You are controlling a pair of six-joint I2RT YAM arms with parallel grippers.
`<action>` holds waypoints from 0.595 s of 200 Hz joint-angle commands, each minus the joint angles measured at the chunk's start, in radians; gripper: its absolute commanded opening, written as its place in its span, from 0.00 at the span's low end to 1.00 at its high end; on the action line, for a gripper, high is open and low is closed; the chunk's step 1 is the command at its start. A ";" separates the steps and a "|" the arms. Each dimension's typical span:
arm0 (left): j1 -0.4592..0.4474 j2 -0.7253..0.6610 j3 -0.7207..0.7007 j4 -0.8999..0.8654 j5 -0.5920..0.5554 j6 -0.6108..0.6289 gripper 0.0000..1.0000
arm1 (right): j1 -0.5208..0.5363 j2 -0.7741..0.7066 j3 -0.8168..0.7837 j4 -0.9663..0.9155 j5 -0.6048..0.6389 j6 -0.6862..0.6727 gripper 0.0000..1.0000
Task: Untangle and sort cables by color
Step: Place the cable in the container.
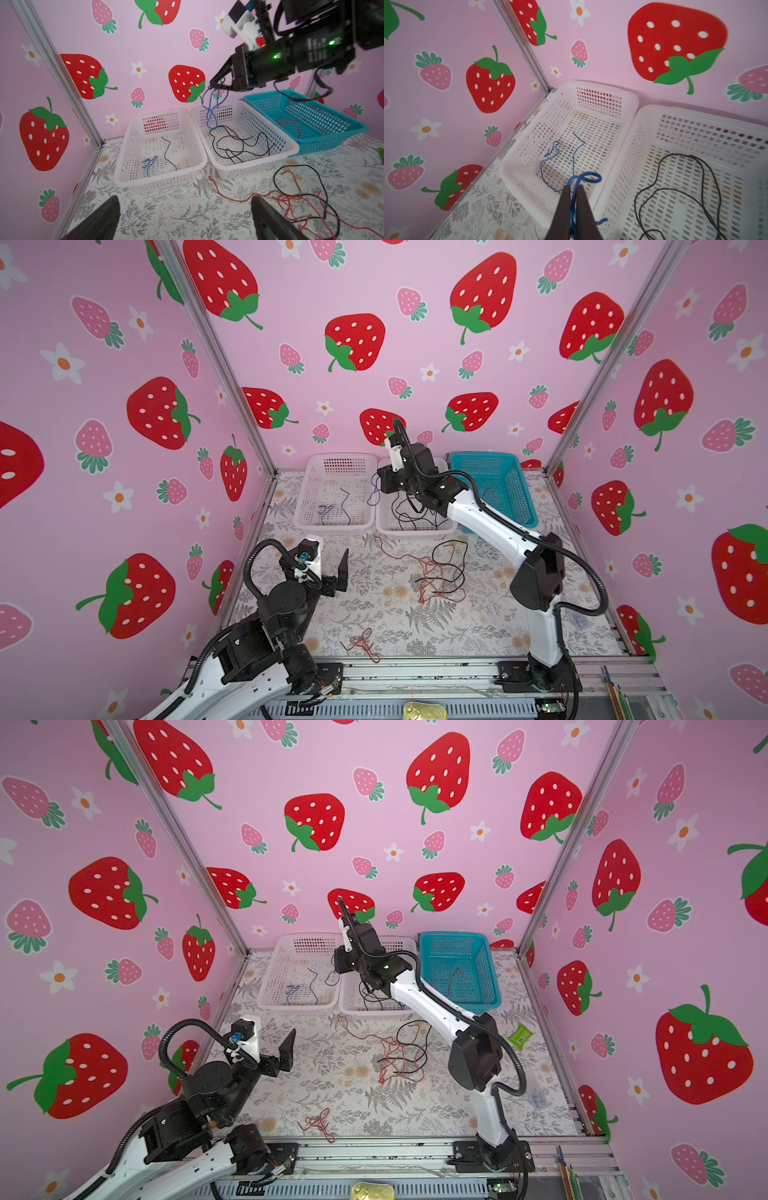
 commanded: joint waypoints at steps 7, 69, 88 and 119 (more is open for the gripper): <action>0.007 -0.002 0.004 0.021 -0.019 -0.016 1.00 | 0.005 0.165 0.212 -0.025 -0.099 -0.024 0.00; 0.016 -0.004 0.005 0.017 0.000 -0.020 1.00 | 0.021 0.346 0.316 0.049 -0.165 -0.053 0.17; 0.018 -0.003 0.007 0.015 0.002 -0.018 1.00 | 0.028 0.347 0.344 0.023 -0.167 -0.086 0.29; 0.018 -0.002 0.008 0.011 0.002 -0.019 1.00 | 0.034 0.234 0.278 -0.027 -0.128 -0.149 0.45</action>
